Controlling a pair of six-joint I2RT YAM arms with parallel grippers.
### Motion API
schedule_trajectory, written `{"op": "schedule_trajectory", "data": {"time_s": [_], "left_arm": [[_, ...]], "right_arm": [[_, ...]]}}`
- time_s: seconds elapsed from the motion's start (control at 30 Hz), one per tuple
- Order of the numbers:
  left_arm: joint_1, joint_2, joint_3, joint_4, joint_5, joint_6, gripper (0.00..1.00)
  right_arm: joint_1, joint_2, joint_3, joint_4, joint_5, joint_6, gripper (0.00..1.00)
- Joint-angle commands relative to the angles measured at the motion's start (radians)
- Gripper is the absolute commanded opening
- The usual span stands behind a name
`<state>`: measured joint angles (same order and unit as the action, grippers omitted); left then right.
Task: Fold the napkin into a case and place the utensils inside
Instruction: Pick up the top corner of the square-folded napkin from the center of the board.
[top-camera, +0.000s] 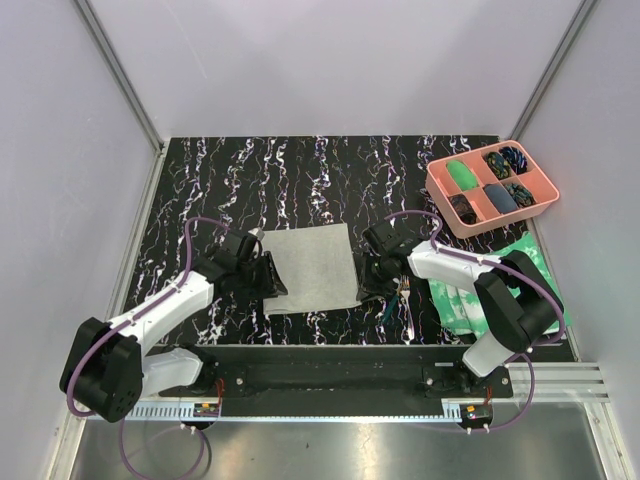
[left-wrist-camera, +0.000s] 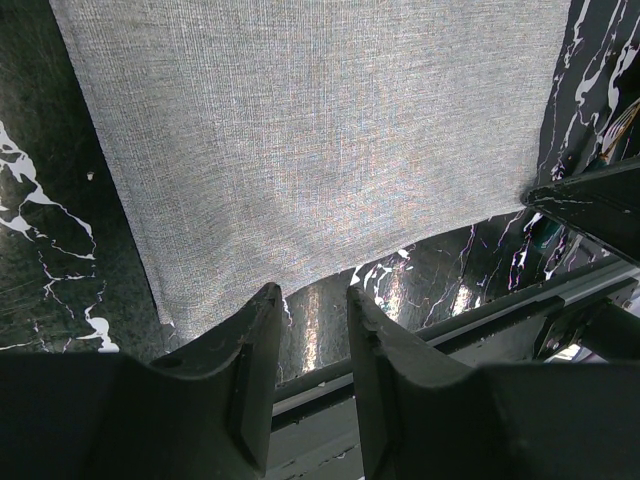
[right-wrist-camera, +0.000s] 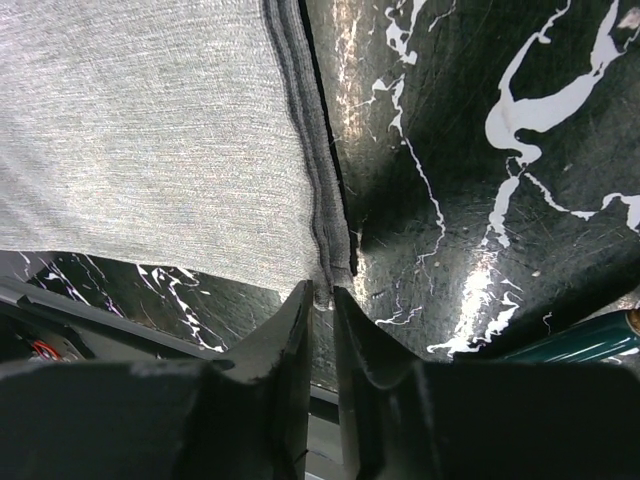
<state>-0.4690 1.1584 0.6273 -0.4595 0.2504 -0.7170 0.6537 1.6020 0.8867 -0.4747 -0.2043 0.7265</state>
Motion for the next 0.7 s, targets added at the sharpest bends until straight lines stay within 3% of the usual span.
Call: {"op": "schedule_trajectory", "data": {"time_s": [0.0, 0.2, 0.27, 0.5, 0.57, 0.67], "left_arm": [[-0.003, -0.028, -0.021, 0.035, -0.017, -0.012, 0.36], [-0.003, -0.037, -0.038, 0.035, -0.016, -0.019, 0.39], [-0.003, -0.040, -0.043, 0.035, -0.014, -0.021, 0.39], [-0.003, -0.055, -0.058, 0.030, -0.010, -0.029, 0.40], [-0.003, -0.060, -0.060, 0.031, -0.008, -0.030, 0.40], [-0.003, -0.068, -0.057, 0.028, -0.005, -0.032, 0.40]], "right_arm": [[0.012, 0.003, 0.031, 0.030, -0.020, -0.004, 0.18], [0.011, -0.013, 0.035, 0.031, -0.024, -0.007, 0.08], [0.012, -0.010, 0.037, 0.031, -0.029, -0.009, 0.01], [0.012, -0.043, 0.021, 0.044, -0.029, -0.002, 0.00], [0.012, -0.031, 0.017, 0.047, -0.033, -0.001, 0.14], [0.011, -0.011, 0.006, 0.061, -0.047, 0.002, 0.20]]}}
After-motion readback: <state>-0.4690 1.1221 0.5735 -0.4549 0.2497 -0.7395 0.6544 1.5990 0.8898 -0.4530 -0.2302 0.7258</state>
